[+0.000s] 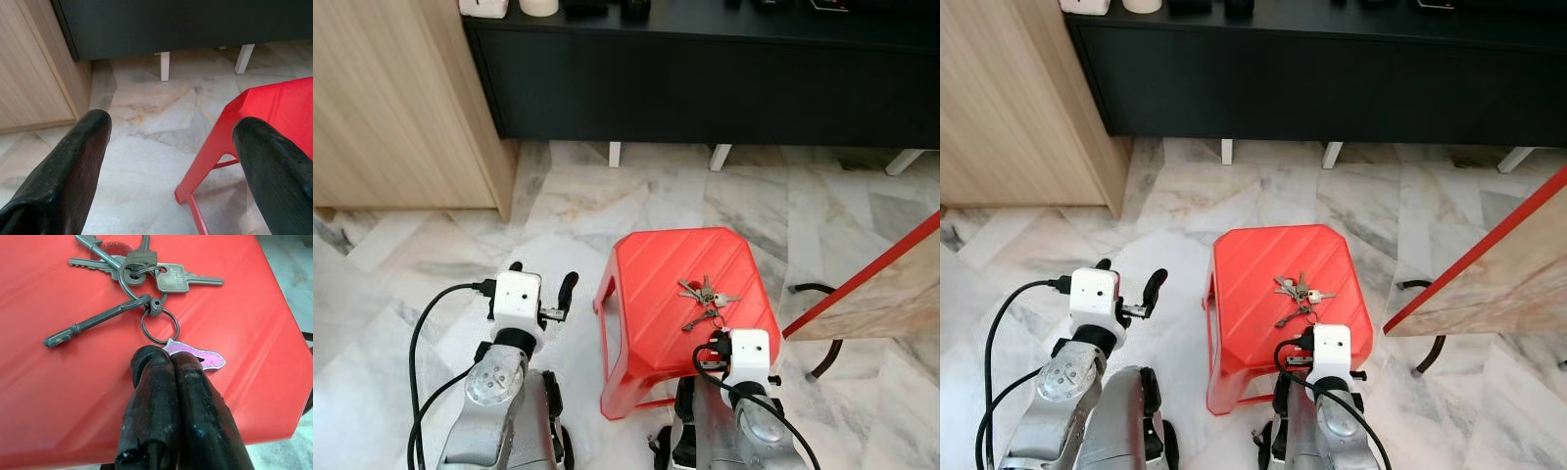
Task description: Hang keys on a hook
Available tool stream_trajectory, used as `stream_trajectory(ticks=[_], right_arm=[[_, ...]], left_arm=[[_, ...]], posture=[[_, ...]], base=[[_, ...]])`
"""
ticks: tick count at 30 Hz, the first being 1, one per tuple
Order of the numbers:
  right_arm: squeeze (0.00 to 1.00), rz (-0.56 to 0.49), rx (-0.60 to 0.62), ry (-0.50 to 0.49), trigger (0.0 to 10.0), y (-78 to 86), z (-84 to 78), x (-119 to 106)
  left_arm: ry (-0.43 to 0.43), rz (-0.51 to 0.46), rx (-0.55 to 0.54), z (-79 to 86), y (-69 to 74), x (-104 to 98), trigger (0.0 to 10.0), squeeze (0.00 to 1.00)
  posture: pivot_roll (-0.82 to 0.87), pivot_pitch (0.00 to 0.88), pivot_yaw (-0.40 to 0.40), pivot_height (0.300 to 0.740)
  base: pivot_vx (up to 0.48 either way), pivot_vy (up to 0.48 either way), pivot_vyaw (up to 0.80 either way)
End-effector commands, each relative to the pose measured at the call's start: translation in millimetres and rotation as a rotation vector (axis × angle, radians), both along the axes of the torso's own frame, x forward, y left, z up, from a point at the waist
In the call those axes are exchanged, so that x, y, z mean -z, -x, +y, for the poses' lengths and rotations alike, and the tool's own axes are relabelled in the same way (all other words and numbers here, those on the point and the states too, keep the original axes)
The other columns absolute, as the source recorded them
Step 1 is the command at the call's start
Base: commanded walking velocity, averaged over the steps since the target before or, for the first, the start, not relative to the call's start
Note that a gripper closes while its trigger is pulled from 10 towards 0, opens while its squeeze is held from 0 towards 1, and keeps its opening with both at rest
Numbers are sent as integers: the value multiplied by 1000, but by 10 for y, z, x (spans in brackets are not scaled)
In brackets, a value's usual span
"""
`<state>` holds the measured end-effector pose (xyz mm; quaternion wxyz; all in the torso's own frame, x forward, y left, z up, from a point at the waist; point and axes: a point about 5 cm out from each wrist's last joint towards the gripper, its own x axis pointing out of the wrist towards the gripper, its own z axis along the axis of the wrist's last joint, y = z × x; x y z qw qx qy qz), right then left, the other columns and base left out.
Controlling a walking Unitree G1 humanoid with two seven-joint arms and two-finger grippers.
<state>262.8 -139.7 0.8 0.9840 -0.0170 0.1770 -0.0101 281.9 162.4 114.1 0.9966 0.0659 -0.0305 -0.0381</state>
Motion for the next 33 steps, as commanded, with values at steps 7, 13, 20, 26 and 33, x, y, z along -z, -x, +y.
stream_trajectory(ticks=[7, 13, 20, 26, 33], right_arm=[[0, -32, -11, 60, 10000, 15, -56, -48], [0, -170, -71, 58, 10000, -38, 19, -266], [1000, -134, -198, 204, 10000, -99, 72, -243], [1000, -57, -231, 255, 10000, -269, 114, -196], [961, 16, -226, 336, 10000, -400, 111, -161]], left_arm=[[-10, 7, 6, -13, 11, 57, 10000, 0], [-31, 7, 24, -31, 25, 84, 10000, 0], [-20, 8, 26, -54, 24, 108, 10000, 0], [-17, 9, 31, -73, 28, 118, 10000, 0], [-21, 7, 30, -56, 64, 119, 10000, 0]], posture=[[92, 176, -110, 593], [91, 166, -109, 593], [83, 151, -107, 593], [92, 148, -107, 593], [119, 160, -105, 593]], base=[[0, 0, 0], [0, 0, 0], [0, 0, 0], [0, 0, 0], [0, 0, 0]])
